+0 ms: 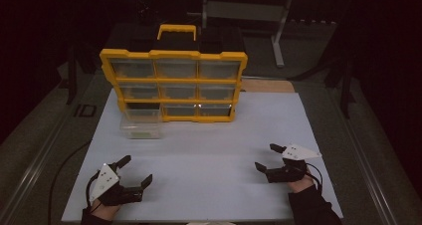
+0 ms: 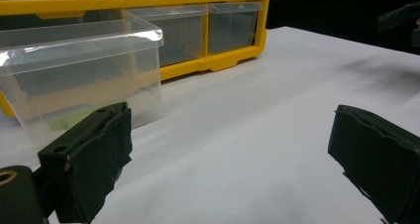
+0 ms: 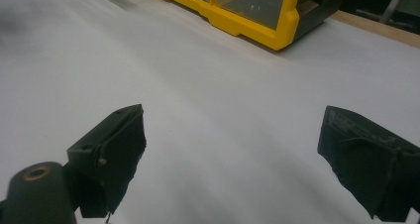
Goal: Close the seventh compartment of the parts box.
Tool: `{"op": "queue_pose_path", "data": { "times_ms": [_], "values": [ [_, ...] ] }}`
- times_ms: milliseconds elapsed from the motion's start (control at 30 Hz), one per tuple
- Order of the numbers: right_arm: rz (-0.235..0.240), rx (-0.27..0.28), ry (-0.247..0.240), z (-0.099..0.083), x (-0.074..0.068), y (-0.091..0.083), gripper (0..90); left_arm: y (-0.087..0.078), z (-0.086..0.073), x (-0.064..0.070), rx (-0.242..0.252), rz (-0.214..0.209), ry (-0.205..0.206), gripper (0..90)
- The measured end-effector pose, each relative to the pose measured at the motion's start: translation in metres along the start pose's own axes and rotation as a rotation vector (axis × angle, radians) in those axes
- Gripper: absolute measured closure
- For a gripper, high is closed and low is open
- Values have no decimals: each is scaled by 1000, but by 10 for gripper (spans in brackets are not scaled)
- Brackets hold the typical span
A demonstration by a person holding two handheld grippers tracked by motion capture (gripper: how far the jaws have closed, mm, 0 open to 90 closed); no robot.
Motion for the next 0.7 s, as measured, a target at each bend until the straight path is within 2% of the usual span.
{"op": "queue_pose_path", "data": {
  "times_ms": [267,433,567,700],
  "values": [
    [11,4,3,2,-1,-1,112,-6,11,0,-5,1,-28,33],
    [9,7,4,2,-1,-2,112,-8,19,-3,-20,11,-30,33],
    [8,14,6,3,0,-4,112,-9,27,-6,-32,15,-7,18],
    [8,19,11,4,0,-5,112,-9,34,-11,-65,30,10,18]
  ]
}}
Point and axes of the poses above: each handheld gripper's, and its own axes: y roughly forward along the jaws, z roughly out of its top, x roughly to its right, the point moved 10 cm from there along y, roughly forward along the jaws, and after that the axes turned 11 degrees about -x, right-handed, at the moved point
